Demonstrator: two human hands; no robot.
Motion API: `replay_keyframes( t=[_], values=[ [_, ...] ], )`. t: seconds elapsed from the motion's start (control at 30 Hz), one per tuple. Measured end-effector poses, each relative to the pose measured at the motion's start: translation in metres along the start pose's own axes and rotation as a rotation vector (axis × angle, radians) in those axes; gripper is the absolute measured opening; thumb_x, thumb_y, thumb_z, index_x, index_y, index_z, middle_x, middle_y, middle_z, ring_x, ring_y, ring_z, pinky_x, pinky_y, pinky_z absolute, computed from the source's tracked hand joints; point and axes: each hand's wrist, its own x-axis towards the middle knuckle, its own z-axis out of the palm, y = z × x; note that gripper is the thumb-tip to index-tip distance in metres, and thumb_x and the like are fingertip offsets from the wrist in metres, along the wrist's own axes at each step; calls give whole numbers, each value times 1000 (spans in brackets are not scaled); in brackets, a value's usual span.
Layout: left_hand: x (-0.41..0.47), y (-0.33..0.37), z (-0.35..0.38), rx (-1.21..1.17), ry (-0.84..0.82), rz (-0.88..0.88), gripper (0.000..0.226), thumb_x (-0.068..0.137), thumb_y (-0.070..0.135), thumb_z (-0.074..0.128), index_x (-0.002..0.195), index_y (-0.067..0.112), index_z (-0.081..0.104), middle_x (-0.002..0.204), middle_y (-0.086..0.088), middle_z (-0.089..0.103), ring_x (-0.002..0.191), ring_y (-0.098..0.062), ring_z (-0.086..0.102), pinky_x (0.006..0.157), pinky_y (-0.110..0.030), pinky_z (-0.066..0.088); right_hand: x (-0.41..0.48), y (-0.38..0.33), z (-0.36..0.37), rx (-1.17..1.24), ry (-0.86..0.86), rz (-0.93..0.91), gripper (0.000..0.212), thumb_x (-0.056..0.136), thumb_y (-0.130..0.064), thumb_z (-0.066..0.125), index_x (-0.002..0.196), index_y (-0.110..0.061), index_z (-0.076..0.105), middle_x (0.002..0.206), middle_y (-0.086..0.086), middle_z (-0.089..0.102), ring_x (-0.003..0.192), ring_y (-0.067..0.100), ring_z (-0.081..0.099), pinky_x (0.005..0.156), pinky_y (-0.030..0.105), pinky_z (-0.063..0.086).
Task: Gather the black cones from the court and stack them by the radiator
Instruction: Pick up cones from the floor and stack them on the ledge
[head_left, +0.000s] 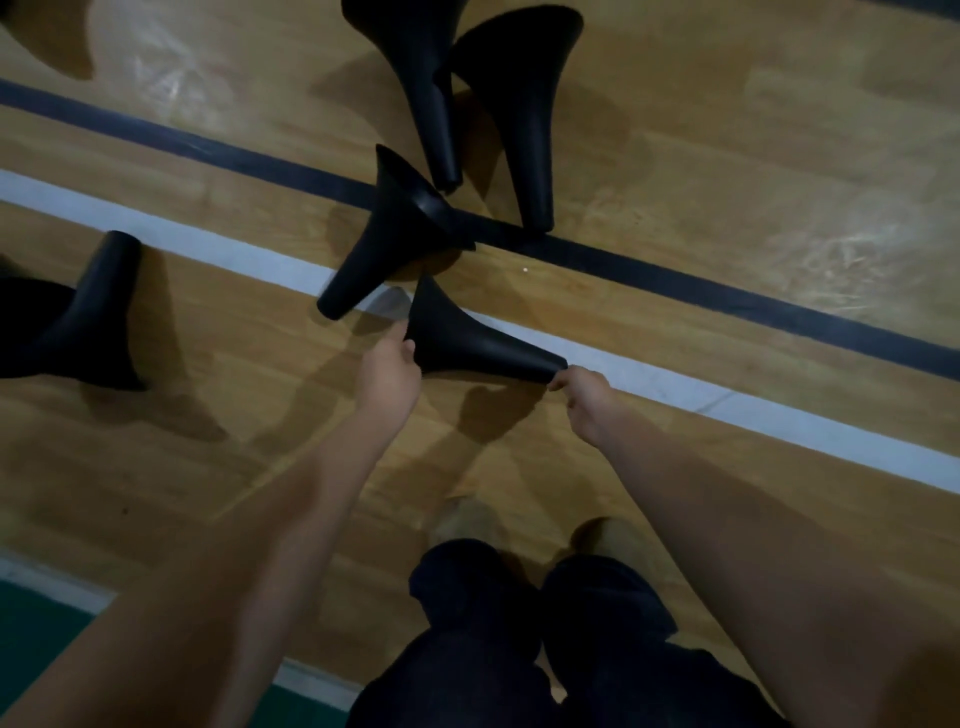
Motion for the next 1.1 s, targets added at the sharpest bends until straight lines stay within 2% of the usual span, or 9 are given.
replay_keyframes(
  t=[0.13, 0.27, 0.43, 0.5, 0.6, 0.77, 0.87, 1.0, 1.1],
  values=[
    [-17, 21, -28, -167, -80, -37, 36, 102, 13, 35, 134, 18, 51, 127, -7, 59, 118, -24, 53, 89, -29, 40, -32, -12, -11, 89, 2, -43, 41, 81, 2, 56, 122, -3, 55, 144, 9, 39, 135, 28, 34, 95, 28, 30],
    [-64, 65, -81, -274, -108, -76, 40, 102, 11, 36, 141, 12, 43, 138, -6, 50, 130, -21, 43, 97, -26, 34, -111, -39, -23, 138, -2, -88, 14, 84, 1, 57, 95, -6, 56, 120, 2, 41, 127, 22, 38, 96, 30, 29],
    [-130, 124, -169, -342, -123, -98, 43, 102, 13, 37, 145, 13, 38, 145, -8, 44, 134, -24, 41, 111, -36, 34, -234, -84, -34, 93, 4, -150, 24, 82, -2, 60, 105, -6, 62, 136, 9, 48, 128, 24, 41, 92, 31, 31],
    [-155, 146, -202, -374, -112, -98, 41, 103, 11, 35, 143, 12, 40, 140, -6, 48, 130, -22, 44, 106, -31, 36, -279, -103, -40, 63, 30, -162, 19, 85, -2, 59, 103, -7, 63, 141, 10, 44, 132, 28, 38, 94, 34, 32],
    [-198, 183, -256, -419, -80, -94, 38, 103, 9, 33, 139, 11, 44, 134, -7, 52, 125, -22, 46, 92, -25, 36, -349, -133, -44, -2, 59, -220, 45, 89, -3, 56, 134, -5, 51, 148, 9, 37, 137, 30, 32, 98, 36, 31],
    [-249, 224, -353, -426, -86, -89, 38, 103, 11, 36, 140, 13, 45, 137, -9, 52, 129, -28, 46, 106, -37, 38, -460, -175, -34, -67, 92, -307, 5, 87, -4, 56, 88, -5, 61, 103, 10, 52, 98, 29, 44, 80, 36, 33],
    [-284, 244, -411, -473, -37, -84, 38, 102, 10, 37, 140, 13, 45, 135, -9, 54, 128, -28, 47, 107, -41, 39, -528, -193, -26, -54, 48, -390, 20, 88, -6, 59, 105, 1, 63, 112, 13, 52, 98, 25, 51, 80, 35, 42],
    [-322, 253, -467, -492, 89, -52, 37, 102, 9, 35, 135, 13, 50, 130, -8, 54, 123, -27, 48, 94, -34, 40, -599, -212, -6, 17, -73, -414, 25, 91, -5, 55, 115, 1, 59, 128, 13, 51, 124, 25, 50, 109, 37, 38],
    [-344, 243, -505, -547, 158, -51, 36, 101, 10, 37, 133, 17, 53, 124, -3, 56, 119, -25, 51, 97, -37, 42, -647, -223, 11, 49, -163, -458, 31, 95, -4, 50, 125, 1, 54, 125, 10, 52, 126, 22, 50, 112, 33, 35]
  ],
)
